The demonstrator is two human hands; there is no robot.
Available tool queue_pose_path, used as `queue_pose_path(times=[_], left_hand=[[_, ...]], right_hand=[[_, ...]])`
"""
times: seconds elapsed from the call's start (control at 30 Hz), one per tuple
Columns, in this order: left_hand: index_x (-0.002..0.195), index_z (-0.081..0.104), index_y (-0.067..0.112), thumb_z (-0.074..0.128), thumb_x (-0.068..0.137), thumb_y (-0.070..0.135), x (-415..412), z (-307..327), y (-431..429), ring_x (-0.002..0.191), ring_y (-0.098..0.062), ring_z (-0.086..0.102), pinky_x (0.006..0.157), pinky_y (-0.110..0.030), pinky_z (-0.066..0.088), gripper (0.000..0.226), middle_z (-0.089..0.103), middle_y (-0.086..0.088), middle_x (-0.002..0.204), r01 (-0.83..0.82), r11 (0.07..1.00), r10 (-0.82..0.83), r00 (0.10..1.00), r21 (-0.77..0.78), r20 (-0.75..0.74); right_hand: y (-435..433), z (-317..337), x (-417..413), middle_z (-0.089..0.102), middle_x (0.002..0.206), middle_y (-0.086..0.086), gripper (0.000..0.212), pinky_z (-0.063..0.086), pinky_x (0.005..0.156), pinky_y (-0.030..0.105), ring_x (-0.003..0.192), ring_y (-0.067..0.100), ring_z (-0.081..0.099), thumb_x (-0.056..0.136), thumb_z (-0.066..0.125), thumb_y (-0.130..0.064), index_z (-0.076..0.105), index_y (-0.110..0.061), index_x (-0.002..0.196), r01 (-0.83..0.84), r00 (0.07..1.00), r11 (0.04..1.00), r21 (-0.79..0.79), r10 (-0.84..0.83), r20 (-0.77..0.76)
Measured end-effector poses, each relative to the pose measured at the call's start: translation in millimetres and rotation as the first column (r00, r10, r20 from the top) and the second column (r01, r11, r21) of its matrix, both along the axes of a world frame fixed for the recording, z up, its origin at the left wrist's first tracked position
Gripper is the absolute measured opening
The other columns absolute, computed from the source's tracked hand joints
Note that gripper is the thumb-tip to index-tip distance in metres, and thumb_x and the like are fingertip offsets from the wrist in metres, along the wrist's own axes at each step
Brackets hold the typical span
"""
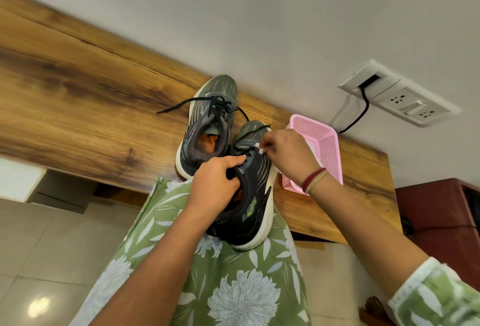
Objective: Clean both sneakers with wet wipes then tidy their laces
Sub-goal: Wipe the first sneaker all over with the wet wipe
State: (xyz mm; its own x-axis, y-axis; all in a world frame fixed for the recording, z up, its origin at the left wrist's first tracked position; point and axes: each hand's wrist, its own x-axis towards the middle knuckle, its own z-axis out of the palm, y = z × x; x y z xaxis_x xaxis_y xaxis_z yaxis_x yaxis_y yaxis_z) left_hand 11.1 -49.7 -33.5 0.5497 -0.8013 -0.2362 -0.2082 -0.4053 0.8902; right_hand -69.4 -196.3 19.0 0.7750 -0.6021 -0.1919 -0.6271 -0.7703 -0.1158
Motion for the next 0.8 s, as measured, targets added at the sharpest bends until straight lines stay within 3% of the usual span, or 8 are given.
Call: queue_pose_path(times=[0.1,0.13,0.3,0.47,0.5,0.6,0.63,0.8], left_hand=[[0.123,0.063,0.032,0.063,0.082,0.009,1,-1,0,0.106,-0.011,0.061,0.086,-0.024,0.048,0.047,0.066,0.01,0.119,0.007,1.0,-0.007,1.0,-0.003,0.015],[0.122,0.063,0.032,0.063,0.081,0.009,1,-1,-1,0.108,-0.011,0.06,0.086,-0.025,0.047,0.047,0.066,0.009,0.119,0.008,1.0,-0.008,1.0,-0.002,0.022],[0.123,0.063,0.028,0.066,0.082,0.008,0,1,-1,0.114,-0.01,0.057,0.089,-0.019,0.042,0.045,0.065,0.009,0.121,0.003,1.0,-0.003,1.0,-0.009,0.007],[0.122,0.064,0.029,0.063,0.081,0.006,0,1,-1,0.106,-0.013,0.061,0.081,-0.021,0.044,0.047,0.066,0.009,0.12,0.007,1.0,-0.006,0.999,-0.003,0.035],[0.122,0.064,0.029,0.063,0.081,0.006,0,1,-1,0.108,-0.012,0.06,0.083,-0.02,0.044,0.047,0.066,0.01,0.12,0.006,1.0,-0.005,0.999,-0.005,0.034],[0.123,0.064,0.028,0.065,0.082,0.006,0,0,-1,0.114,-0.009,0.057,0.088,-0.016,0.04,0.047,0.065,0.01,0.121,0.0,1.0,0.0,1.0,-0.011,0.018],[0.123,0.064,0.028,0.065,0.082,0.006,0,1,-1,0.114,-0.009,0.057,0.088,-0.015,0.04,0.046,0.065,0.01,0.121,0.0,1.0,0.0,1.0,-0.01,0.016],[0.122,0.064,0.03,0.064,0.081,0.006,0,0,-1,0.11,-0.008,0.059,0.083,-0.017,0.042,0.048,0.066,0.011,0.119,0.006,1.0,-0.006,0.999,-0.007,0.032]], right_hand=[[12,10,2,0.069,0.083,-0.004,0.016,0.048,0.075,0.016,0.08,0.005,0.064,0.083,0.066,-0.008,0.066,-0.021,0.092,-0.002,0.998,0.935,0.354,-0.023,0.066],[13,13,2,0.069,0.08,-0.004,0.02,0.048,0.073,0.014,0.077,0.003,0.064,0.082,0.067,-0.006,0.063,-0.022,0.093,-0.007,0.997,0.916,0.401,-0.024,0.073],[-4,2,0,0.066,0.082,0.003,0.027,0.053,0.069,0.034,0.076,0.018,0.062,0.082,0.062,-0.004,0.048,-0.019,0.099,0.016,0.997,1.0,0.023,-0.018,0.081],[6,8,1,0.068,0.077,-0.004,0.028,0.042,0.065,0.007,0.072,0.002,0.062,0.079,0.069,-0.004,0.048,-0.02,0.09,-0.057,0.997,0.941,0.333,0.034,0.074],[3,7,1,0.068,0.077,-0.003,0.028,0.044,0.066,0.01,0.073,0.005,0.063,0.079,0.068,-0.003,0.048,-0.02,0.09,-0.074,0.996,0.958,0.278,0.057,0.067],[-10,-4,0,0.062,0.077,0.004,0.024,0.051,0.064,0.036,0.072,0.022,0.059,0.081,0.058,-0.002,0.044,-0.019,0.09,-0.102,0.993,0.992,-0.076,0.106,0.044],[-9,-5,0,0.061,0.077,0.005,0.024,0.051,0.063,0.039,0.071,0.024,0.058,0.082,0.057,-0.002,0.042,-0.019,0.09,-0.106,0.993,0.988,-0.112,0.11,0.034],[1,11,6,0.068,0.077,-0.002,0.028,0.047,0.068,0.016,0.073,0.008,0.065,0.08,0.069,-0.004,0.045,-0.018,0.085,-0.131,0.991,0.932,0.338,0.13,0.028]])
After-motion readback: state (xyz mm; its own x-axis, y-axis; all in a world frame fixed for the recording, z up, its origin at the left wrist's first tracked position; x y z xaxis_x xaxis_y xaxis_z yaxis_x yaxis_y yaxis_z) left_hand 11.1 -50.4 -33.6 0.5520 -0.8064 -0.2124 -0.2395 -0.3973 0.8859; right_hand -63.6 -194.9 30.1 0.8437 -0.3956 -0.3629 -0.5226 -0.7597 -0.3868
